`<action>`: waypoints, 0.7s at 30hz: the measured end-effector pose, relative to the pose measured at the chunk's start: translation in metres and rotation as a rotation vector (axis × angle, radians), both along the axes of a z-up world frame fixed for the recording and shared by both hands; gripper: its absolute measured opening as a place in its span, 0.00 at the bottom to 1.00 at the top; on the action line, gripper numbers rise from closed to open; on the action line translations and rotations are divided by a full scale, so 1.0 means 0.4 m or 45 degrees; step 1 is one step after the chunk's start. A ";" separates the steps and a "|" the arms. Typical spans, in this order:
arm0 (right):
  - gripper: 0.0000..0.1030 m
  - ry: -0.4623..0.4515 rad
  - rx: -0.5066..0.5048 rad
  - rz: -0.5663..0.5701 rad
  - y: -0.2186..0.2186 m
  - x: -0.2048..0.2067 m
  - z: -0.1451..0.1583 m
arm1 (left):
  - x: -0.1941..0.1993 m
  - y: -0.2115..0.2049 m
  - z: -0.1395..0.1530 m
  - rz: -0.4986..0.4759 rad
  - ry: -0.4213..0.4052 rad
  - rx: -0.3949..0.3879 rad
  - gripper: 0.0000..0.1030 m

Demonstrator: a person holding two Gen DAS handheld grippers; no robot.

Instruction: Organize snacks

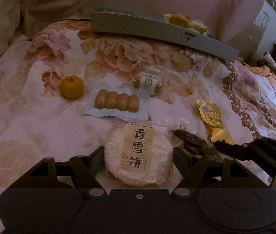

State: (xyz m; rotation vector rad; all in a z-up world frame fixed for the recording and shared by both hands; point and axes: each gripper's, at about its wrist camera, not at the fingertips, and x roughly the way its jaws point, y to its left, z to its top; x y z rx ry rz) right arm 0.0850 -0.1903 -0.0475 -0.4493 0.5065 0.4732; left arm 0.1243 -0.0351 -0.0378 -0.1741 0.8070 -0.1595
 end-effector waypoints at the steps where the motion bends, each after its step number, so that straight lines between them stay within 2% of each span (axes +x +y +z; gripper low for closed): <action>1: 0.52 -0.056 -0.064 0.014 0.012 -0.013 -0.004 | -0.001 0.000 0.001 0.004 -0.003 0.001 0.73; 4: 0.52 -0.184 -0.201 0.040 0.034 -0.040 -0.016 | -0.004 0.001 0.006 0.018 -0.015 0.006 0.73; 7: 0.52 -0.242 -0.236 0.018 0.037 -0.043 -0.017 | -0.007 0.001 0.014 0.028 -0.033 0.009 0.73; 16: 0.52 -0.359 -0.182 -0.085 0.010 -0.034 0.015 | -0.003 -0.005 0.050 0.030 -0.086 -0.018 0.73; 21: 0.52 -0.368 -0.172 -0.108 -0.007 -0.021 0.027 | 0.000 -0.015 0.060 0.019 -0.103 -0.016 0.73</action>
